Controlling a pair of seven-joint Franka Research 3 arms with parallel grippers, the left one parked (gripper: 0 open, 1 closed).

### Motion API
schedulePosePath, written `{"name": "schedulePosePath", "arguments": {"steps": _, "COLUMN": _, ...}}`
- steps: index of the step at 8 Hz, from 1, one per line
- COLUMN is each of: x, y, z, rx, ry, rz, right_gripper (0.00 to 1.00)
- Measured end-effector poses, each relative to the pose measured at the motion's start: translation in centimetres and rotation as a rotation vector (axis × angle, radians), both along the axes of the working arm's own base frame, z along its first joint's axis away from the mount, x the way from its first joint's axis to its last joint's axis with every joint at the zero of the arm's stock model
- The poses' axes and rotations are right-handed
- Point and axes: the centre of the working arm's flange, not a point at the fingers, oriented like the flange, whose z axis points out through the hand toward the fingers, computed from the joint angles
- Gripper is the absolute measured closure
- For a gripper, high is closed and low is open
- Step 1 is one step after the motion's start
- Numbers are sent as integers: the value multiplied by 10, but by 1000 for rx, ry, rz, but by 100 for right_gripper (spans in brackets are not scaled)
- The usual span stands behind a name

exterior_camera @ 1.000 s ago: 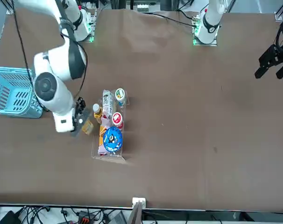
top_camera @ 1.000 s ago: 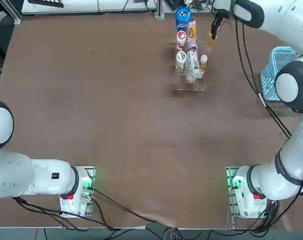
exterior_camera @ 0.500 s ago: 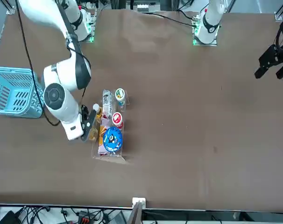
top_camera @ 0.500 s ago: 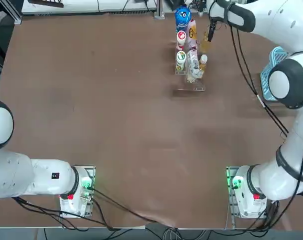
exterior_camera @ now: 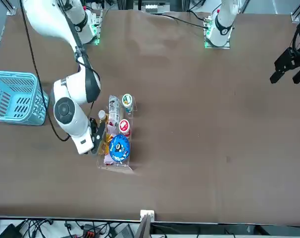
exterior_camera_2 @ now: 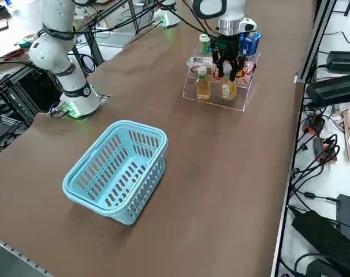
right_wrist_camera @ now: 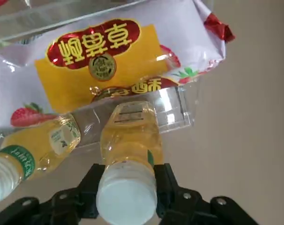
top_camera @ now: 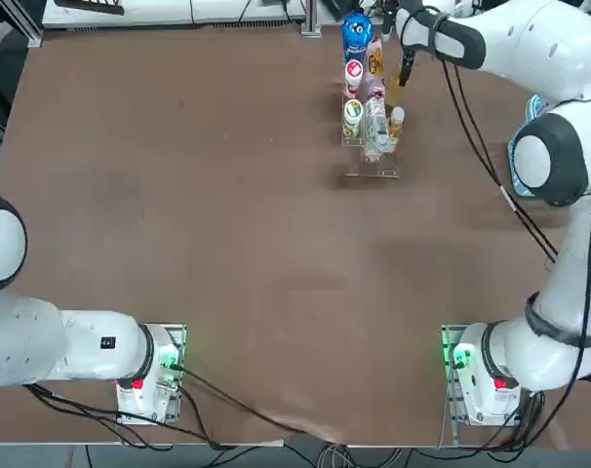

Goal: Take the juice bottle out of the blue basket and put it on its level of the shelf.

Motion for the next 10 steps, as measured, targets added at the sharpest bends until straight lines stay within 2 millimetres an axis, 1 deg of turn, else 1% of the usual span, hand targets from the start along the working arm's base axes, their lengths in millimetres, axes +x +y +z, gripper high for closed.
{"name": "schedulePosePath", "arguments": {"steps": 4, "x": 0, "y": 11, "z": -13, "rx": -3, "ry": 12, "rz": 16, "right_gripper": 46}}
{"name": "schedulePosePath", "arguments": {"steps": 7, "x": -1, "y": 13, "z": -13, "rx": -5, "ry": 13, "rz": 43, "right_gripper": 46}}
{"name": "schedulePosePath", "arguments": {"steps": 10, "x": -1, "y": 13, "z": -13, "rx": -9, "ry": 21, "rz": 111, "right_gripper": 46}}
